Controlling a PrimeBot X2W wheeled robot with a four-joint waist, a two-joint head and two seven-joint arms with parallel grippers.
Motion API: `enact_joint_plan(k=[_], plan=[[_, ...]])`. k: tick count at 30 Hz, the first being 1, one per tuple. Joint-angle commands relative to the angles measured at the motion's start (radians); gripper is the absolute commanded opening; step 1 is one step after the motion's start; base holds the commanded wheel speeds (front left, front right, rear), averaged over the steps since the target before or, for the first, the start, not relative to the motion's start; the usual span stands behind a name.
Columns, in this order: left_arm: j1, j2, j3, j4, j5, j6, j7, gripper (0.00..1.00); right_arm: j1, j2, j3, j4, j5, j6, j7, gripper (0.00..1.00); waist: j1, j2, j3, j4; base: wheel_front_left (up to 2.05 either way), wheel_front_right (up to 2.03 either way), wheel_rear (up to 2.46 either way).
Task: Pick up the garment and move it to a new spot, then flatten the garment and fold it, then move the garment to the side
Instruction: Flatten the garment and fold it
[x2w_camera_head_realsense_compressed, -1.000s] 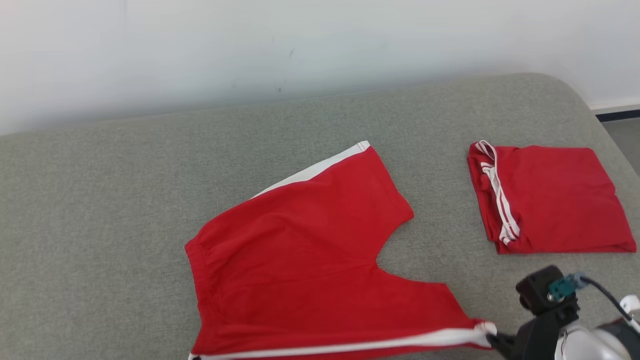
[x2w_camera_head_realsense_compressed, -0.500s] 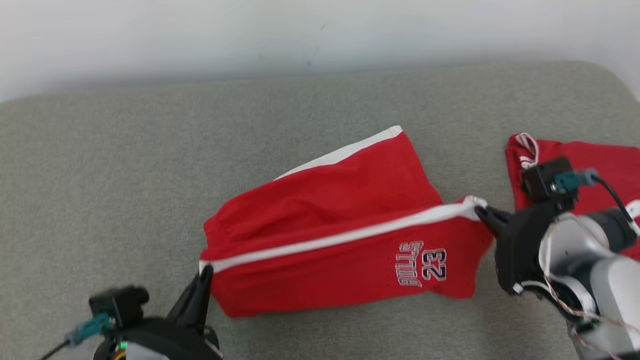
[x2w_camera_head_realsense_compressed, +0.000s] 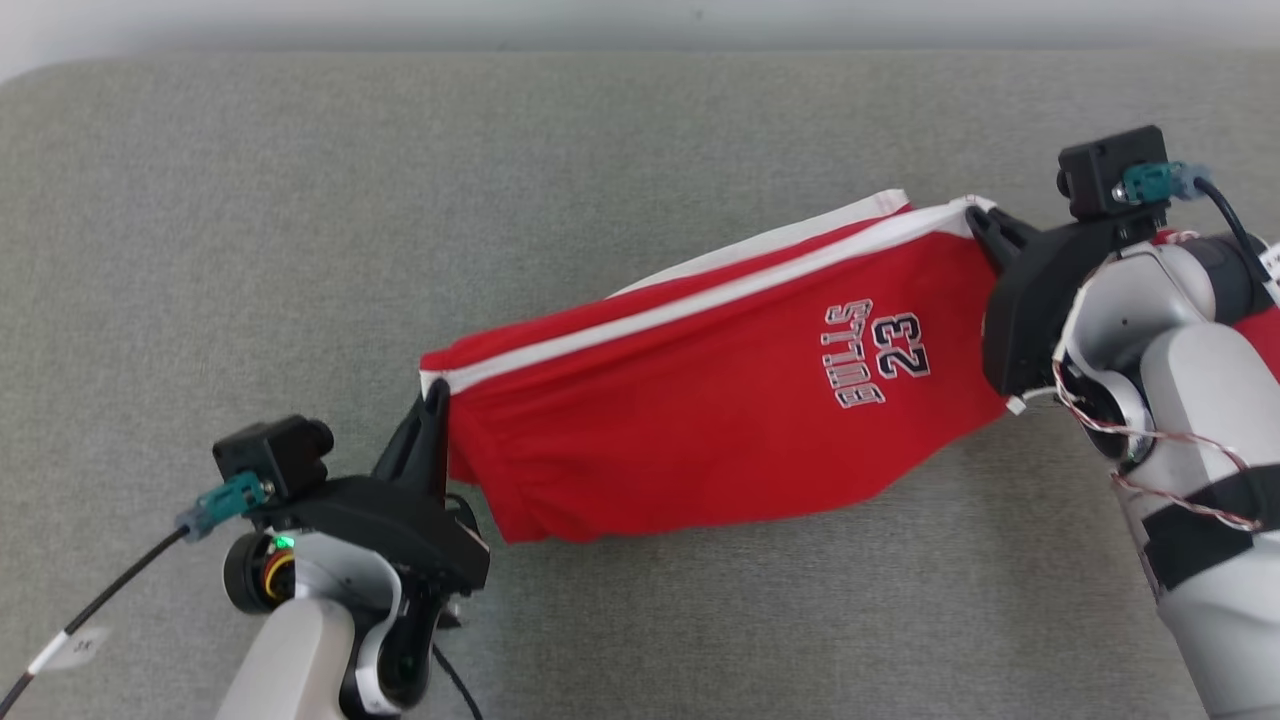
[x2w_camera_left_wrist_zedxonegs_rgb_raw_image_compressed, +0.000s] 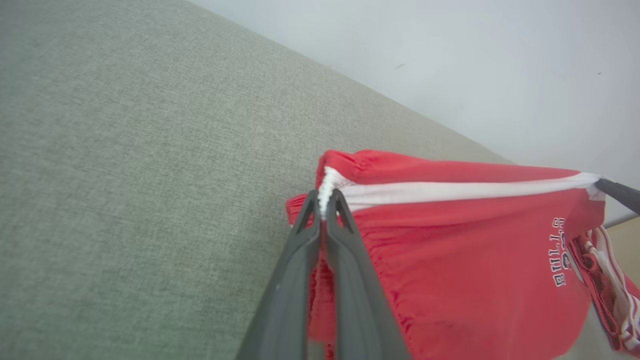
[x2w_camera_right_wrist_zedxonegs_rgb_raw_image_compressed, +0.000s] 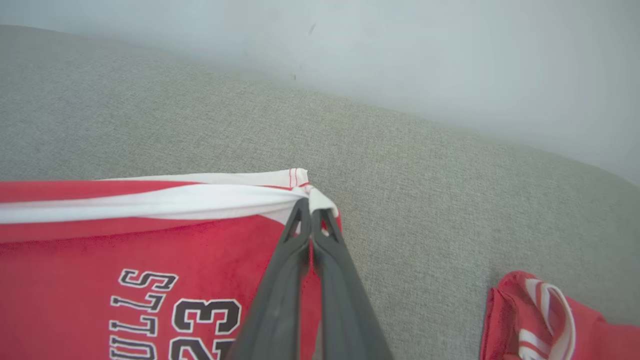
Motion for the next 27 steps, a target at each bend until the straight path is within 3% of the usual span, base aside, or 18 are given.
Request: enact_joint_plan(k=[1, 10, 11, 12, 13, 20, 27], plan=[[-0.031, 0.000, 0.008, 0.019, 0.009, 0.015, -0.010, 0.00, -0.036, 0.001, 0.005, 0.038, -0.018, -0.005, -0.019, 0.00, -0.0002, -0.0002, 0.044, 0.036, 0.00, 0.00, 0.00], [-0.107, -0.019, -0.003, 0.092, 0.023, 0.032, -0.024, 0.00, -0.137, 0.041, 0.022, 0.210, -0.057, -0.005, -0.071, 0.01, -0.0002, -0.0002, 0.088, 0.055, 0.00, 0.00, 0.00], [-0.113, -0.020, -0.006, 0.099, 0.023, 0.030, -0.028, 0.28, -0.145, 0.049, 0.023, 0.227, -0.058, -0.005, -0.080, 0.28, -0.0002, -0.0002, 0.089, 0.057, 0.00, 0.00, 0.00], [-0.117, -0.023, -0.002, 0.104, 0.023, 0.033, -0.041, 0.76, -0.151, 0.058, 0.026, 0.241, -0.052, -0.005, -0.087, 1.00, -0.0002, -0.0002, 0.088, 0.058, 0.00, 0.00, 0.00], [-0.119, -0.025, -0.002, 0.111, 0.023, 0.034, -0.049, 1.00, -0.158, 0.062, 0.029, 0.250, -0.050, -0.004, -0.101, 1.00, -0.0002, -0.0002, 0.085, 0.059, 0.00, 0.00, 0.00], [-0.081, -0.015, 0.015, 0.122, 0.024, 0.026, -0.115, 1.00, -0.172, 0.059, 0.023, 0.301, -0.007, -0.004, -0.141, 1.00, -0.0002, -0.0002, 0.028, 0.057, 0.00, 0.00, 0.00], [0.028, 0.011, 0.029, 0.071, 0.039, -0.002, -0.232, 1.00, -0.118, 0.040, -0.029, 0.363, 0.042, -0.004, -0.075, 1.00, -0.0002, -0.0002, -0.034, 0.067, 0.00, 0.00, 0.00]])
